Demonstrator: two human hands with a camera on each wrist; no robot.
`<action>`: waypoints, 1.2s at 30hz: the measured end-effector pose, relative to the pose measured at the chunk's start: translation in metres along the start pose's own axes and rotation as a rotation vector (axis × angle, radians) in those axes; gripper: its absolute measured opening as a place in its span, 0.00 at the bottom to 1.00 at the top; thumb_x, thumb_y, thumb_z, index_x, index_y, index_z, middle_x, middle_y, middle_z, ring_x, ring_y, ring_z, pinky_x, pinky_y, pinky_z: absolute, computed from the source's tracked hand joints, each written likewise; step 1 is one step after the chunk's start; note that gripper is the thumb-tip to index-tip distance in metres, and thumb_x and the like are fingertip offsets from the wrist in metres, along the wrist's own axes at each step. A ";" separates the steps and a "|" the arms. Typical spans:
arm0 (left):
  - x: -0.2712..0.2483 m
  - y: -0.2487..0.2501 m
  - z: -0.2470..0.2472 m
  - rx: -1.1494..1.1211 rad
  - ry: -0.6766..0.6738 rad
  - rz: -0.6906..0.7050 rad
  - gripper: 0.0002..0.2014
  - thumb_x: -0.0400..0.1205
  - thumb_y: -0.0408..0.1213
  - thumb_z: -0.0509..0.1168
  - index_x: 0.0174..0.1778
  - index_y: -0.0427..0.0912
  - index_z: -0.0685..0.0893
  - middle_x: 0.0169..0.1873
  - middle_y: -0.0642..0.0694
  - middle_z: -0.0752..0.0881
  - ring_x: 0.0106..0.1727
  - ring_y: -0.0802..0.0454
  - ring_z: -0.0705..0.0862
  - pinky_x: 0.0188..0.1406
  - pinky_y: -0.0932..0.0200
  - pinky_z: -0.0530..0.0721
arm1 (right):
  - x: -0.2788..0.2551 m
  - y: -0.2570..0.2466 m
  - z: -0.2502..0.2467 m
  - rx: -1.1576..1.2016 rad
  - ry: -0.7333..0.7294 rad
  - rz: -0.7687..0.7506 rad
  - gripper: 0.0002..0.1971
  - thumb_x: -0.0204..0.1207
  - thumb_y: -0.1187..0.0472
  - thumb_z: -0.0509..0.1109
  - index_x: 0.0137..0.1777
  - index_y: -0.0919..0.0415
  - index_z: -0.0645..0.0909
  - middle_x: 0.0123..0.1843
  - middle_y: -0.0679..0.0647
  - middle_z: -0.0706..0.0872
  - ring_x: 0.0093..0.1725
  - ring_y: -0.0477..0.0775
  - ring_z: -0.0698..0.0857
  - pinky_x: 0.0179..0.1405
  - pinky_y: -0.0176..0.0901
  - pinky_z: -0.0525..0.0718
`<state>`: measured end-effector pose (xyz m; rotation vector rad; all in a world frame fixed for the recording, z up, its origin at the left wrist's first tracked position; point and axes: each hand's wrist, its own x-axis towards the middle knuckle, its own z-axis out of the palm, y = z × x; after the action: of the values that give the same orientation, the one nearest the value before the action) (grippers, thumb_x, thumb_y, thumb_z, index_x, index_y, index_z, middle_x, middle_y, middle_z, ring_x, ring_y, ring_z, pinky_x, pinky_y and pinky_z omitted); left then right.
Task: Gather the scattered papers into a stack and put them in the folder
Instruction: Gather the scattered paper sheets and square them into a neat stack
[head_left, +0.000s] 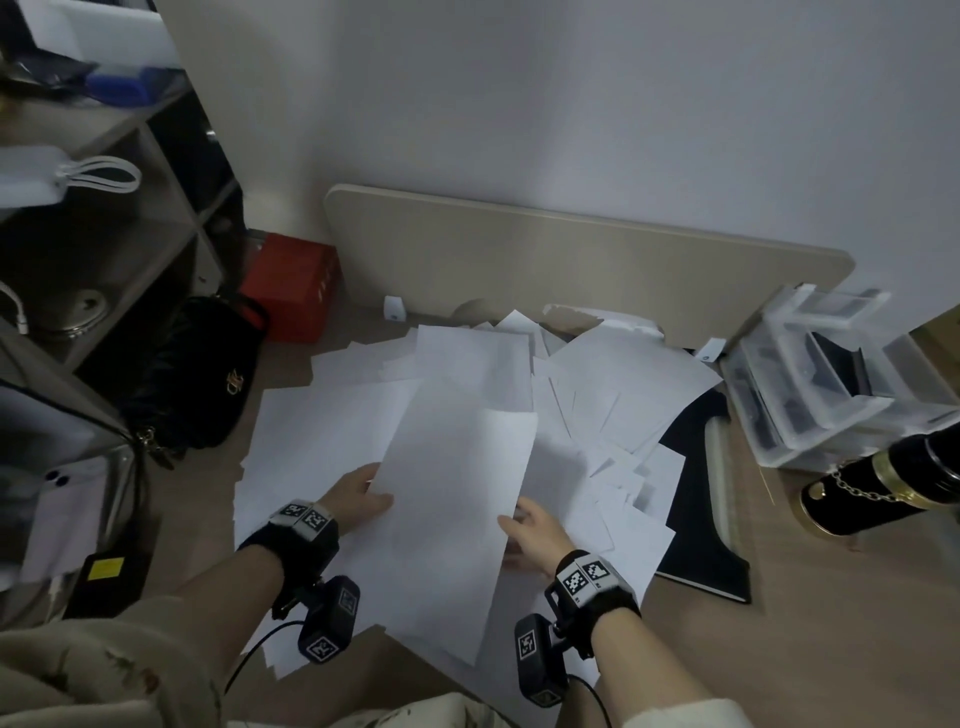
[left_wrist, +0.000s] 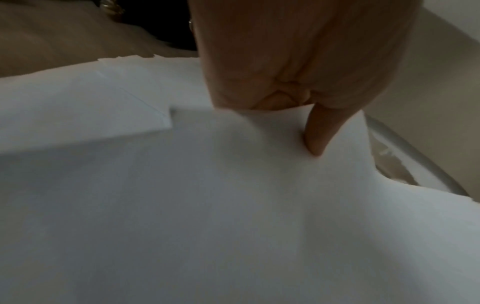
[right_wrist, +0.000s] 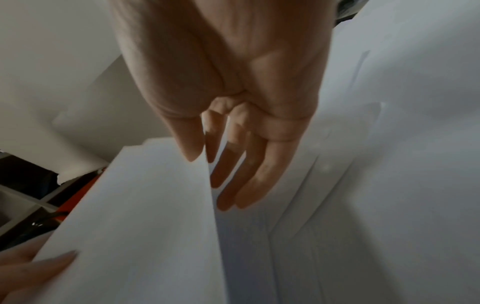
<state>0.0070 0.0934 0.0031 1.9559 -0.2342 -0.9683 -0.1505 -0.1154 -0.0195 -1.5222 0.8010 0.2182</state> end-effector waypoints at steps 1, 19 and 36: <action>-0.004 0.003 -0.003 -0.108 -0.027 -0.007 0.29 0.66 0.33 0.67 0.66 0.36 0.78 0.56 0.37 0.85 0.56 0.37 0.85 0.60 0.41 0.83 | 0.001 -0.001 0.001 0.011 0.002 -0.012 0.10 0.82 0.67 0.63 0.61 0.61 0.77 0.52 0.55 0.84 0.45 0.47 0.84 0.33 0.26 0.81; -0.009 0.027 -0.009 -0.450 -0.146 -0.045 0.12 0.78 0.28 0.69 0.58 0.32 0.83 0.49 0.35 0.89 0.46 0.41 0.90 0.42 0.51 0.89 | 0.016 -0.017 0.011 0.289 0.083 0.058 0.32 0.80 0.61 0.69 0.80 0.58 0.58 0.75 0.59 0.72 0.72 0.60 0.75 0.69 0.57 0.76; -0.011 0.045 0.003 -0.428 -0.371 0.028 0.30 0.53 0.55 0.84 0.44 0.36 0.91 0.44 0.35 0.90 0.45 0.40 0.89 0.51 0.48 0.85 | 0.004 -0.003 -0.002 0.328 0.020 0.161 0.23 0.75 0.38 0.67 0.64 0.51 0.80 0.59 0.57 0.84 0.44 0.55 0.82 0.40 0.44 0.81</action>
<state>0.0073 0.0715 0.0440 1.3767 -0.2379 -1.2457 -0.1466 -0.1191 -0.0189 -1.1552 0.9278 0.1805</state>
